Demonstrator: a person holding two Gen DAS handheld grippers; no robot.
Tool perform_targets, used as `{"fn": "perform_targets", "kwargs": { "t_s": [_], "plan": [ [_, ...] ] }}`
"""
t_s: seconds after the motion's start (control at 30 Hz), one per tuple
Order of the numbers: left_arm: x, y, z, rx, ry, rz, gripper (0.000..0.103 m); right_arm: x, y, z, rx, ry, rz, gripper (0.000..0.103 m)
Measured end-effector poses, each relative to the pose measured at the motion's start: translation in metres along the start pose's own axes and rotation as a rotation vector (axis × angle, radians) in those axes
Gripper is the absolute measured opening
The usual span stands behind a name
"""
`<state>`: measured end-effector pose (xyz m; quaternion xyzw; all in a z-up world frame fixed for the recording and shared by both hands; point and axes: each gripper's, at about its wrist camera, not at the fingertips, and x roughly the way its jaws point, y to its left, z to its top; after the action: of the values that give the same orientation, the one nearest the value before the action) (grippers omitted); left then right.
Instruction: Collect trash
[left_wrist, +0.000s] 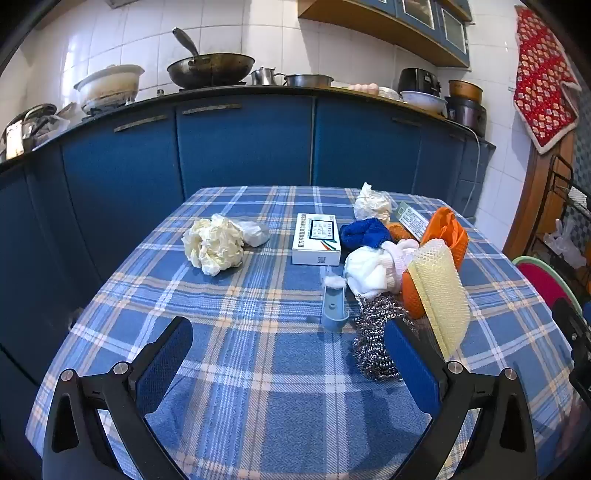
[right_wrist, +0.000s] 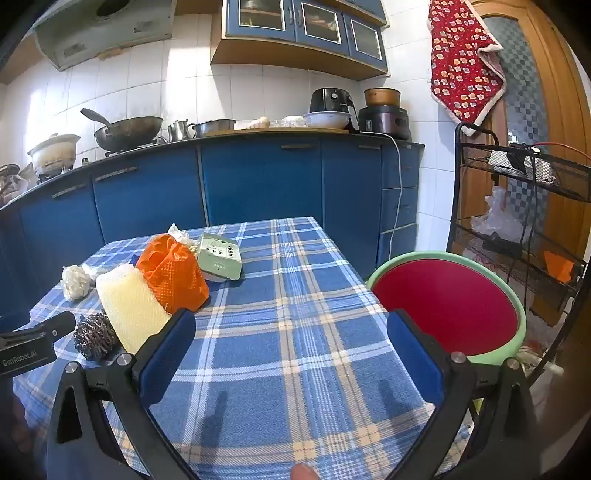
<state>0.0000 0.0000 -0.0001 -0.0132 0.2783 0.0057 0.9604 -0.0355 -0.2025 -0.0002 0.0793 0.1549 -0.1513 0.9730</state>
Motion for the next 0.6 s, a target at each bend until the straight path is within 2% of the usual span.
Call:
{"fn": "perform_targets", "kwargs": {
  "t_s": [0.07, 0.6],
  "plan": [
    [-0.0007, -0.0001, -0.0003, 0.004, -0.003, 0.0, 0.103, 0.0016, 0.0008, 0.0, -0.007, 0.03, -0.003, 0.102],
    [0.0017, 0.0016, -0.0009, 0.005, 0.008, 0.004, 0.103, -0.0011, 0.0016, -0.0008, -0.007, 0.002, 0.0, 0.102]
  ]
}}
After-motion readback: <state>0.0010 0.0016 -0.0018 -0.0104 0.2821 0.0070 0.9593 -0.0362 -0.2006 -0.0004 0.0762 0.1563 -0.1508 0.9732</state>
